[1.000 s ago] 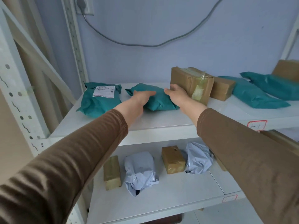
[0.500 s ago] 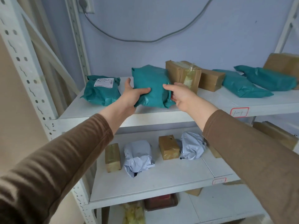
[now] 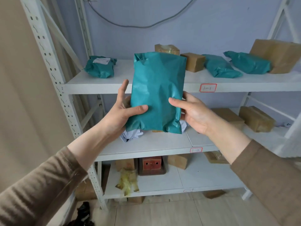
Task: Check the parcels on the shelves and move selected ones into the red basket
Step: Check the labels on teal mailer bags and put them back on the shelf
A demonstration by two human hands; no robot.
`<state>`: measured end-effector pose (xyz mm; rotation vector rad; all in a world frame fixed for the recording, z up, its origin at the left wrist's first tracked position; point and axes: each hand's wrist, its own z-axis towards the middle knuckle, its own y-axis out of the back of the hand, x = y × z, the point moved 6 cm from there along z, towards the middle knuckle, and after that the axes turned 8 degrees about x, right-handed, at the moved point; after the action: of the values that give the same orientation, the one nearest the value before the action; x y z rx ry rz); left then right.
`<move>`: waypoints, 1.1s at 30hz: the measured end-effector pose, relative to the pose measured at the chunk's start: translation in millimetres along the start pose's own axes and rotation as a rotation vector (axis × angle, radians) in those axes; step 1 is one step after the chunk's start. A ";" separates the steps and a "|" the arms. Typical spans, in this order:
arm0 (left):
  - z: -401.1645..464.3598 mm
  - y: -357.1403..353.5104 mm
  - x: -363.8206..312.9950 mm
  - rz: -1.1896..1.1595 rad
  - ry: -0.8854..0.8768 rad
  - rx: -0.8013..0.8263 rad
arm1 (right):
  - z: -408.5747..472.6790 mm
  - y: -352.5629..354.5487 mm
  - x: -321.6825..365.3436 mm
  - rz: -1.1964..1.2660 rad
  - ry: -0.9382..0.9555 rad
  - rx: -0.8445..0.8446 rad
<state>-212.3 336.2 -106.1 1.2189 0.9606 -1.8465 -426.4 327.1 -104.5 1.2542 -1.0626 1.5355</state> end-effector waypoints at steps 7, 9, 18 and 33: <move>-54.1 -34.8 36.7 0.030 0.172 0.125 | -68.6 4.7 -31.1 -0.213 0.014 0.103; -54.9 -36.2 44.9 0.071 0.184 0.095 | -71.8 8.9 -35.4 -0.246 0.012 0.087; -55.6 -42.7 18.2 1.461 -0.599 0.054 | -84.5 49.1 -62.8 0.306 -0.260 0.049; -35.6 -29.6 53.5 1.687 -0.696 -0.030 | -78.1 24.1 -69.8 -0.048 -0.134 0.123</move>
<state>-239.3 372.5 -160.5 0.7150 -0.4538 -0.6593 -460.7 388.4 -185.9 1.4749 -1.0276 1.5167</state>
